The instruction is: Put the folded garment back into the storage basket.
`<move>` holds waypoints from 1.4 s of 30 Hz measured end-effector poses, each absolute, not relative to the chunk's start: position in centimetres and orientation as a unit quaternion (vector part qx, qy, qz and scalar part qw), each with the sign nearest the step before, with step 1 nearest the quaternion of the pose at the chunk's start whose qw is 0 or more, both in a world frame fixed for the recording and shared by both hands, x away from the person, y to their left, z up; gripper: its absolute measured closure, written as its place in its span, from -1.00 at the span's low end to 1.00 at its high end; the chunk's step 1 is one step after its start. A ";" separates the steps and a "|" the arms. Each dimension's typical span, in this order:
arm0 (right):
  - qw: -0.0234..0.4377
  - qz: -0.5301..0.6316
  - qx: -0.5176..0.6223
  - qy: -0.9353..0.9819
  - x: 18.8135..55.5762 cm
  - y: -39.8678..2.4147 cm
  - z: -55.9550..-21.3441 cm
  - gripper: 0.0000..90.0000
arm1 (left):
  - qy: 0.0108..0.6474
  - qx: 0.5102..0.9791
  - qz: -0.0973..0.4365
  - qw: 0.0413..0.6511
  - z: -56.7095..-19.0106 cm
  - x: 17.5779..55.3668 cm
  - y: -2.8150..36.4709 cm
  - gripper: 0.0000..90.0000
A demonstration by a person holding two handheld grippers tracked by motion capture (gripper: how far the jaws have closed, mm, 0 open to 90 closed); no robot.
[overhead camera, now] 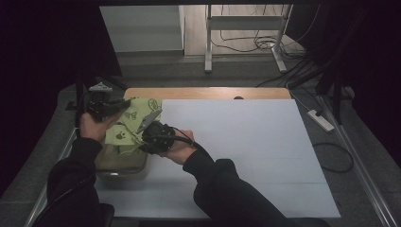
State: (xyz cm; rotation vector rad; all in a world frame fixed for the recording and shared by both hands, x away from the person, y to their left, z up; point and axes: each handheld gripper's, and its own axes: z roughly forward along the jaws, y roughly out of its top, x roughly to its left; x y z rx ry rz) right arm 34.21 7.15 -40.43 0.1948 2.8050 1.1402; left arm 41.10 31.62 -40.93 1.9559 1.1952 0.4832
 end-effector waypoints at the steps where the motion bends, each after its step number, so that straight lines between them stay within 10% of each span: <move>1: 0.052 0.376 0.064 0.923 34.2 7.3 -40.5 0.71 | 0.471 0.769 0.190 0.388 -41.0 41.1 31.8 0.81; 42: 0.048 0.367 0.074 0.926 34.3 12.4 -44.0 0.70 | 0.500 0.760 0.185 0.371 -43.8 41.0 36.0 0.81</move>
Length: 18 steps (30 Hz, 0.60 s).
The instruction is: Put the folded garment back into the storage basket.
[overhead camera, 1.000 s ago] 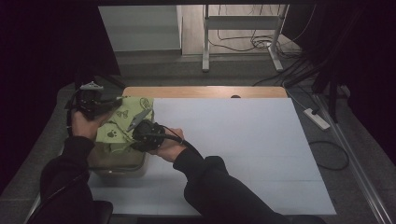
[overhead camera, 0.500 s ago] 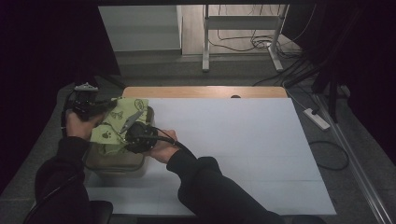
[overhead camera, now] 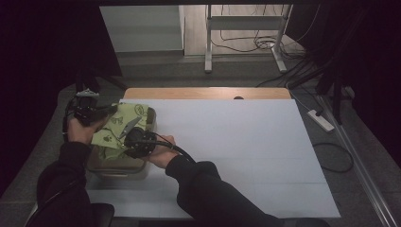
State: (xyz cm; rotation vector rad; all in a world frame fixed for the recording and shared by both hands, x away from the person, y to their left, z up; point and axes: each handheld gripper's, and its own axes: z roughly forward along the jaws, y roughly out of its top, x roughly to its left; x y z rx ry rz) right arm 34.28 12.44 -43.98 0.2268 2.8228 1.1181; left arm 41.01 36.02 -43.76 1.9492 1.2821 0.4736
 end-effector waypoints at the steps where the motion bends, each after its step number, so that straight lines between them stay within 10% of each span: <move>1: 0.048 0.367 0.074 0.926 34.3 12.4 -44.0 0.70 | 0.501 0.760 0.183 0.371 -43.9 41.0 36.1 0.81; 18: 0.046 0.358 0.087 0.929 34.5 12.8 -46.1 0.67 | 0.502 0.769 0.176 0.355 -45.8 41.8 35.6 0.81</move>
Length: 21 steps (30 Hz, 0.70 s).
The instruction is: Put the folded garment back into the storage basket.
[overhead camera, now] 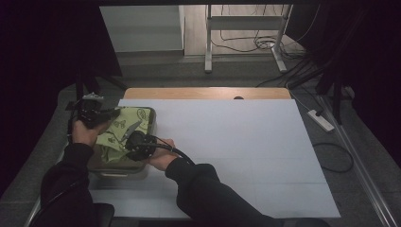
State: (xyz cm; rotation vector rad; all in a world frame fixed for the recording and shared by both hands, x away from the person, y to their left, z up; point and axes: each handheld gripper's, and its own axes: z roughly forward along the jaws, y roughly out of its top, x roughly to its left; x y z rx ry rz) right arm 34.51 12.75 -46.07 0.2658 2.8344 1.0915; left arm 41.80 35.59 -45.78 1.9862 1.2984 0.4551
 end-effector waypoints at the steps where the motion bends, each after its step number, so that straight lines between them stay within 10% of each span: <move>1: 0.047 0.357 0.088 0.929 34.5 12.8 -46.2 0.67 | 0.502 0.769 0.177 0.353 -45.9 41.8 35.6 0.81; 21: 0.016 0.378 0.118 0.918 34.9 12.2 -46.1 -0.13 | 0.515 0.765 0.195 0.332 -45.7 41.9 35.2 0.00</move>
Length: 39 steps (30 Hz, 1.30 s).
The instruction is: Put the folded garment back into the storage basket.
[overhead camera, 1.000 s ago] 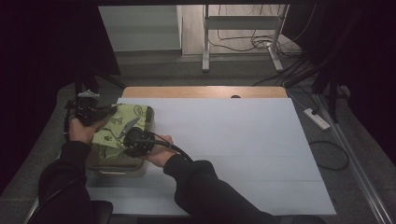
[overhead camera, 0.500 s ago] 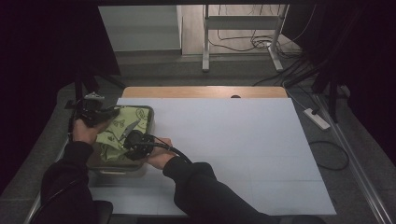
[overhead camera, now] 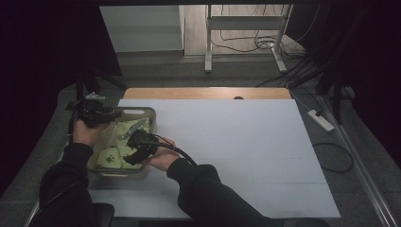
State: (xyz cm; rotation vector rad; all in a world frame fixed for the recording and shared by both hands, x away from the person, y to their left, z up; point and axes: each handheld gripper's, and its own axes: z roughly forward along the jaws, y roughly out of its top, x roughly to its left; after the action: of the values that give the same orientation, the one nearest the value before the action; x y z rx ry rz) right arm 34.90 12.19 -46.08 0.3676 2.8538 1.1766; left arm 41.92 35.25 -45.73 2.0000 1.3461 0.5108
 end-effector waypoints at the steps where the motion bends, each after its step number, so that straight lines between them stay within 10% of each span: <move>1: 0.013 0.381 0.119 0.917 34.9 12.1 -46.0 -0.15 | 0.516 0.765 0.195 0.333 -45.8 41.9 35.2 -0.04; 39: -0.009 0.399 0.149 0.905 36.2 6.9 -44.4 -0.79 | 0.525 0.753 0.164 0.361 -44.9 39.8 32.0 -0.76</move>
State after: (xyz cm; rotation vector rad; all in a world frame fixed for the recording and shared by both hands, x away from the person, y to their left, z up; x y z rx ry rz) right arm 36.18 6.92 -44.42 0.4716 2.8579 1.2602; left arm 39.77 32.01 -44.89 1.9417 1.3530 0.4220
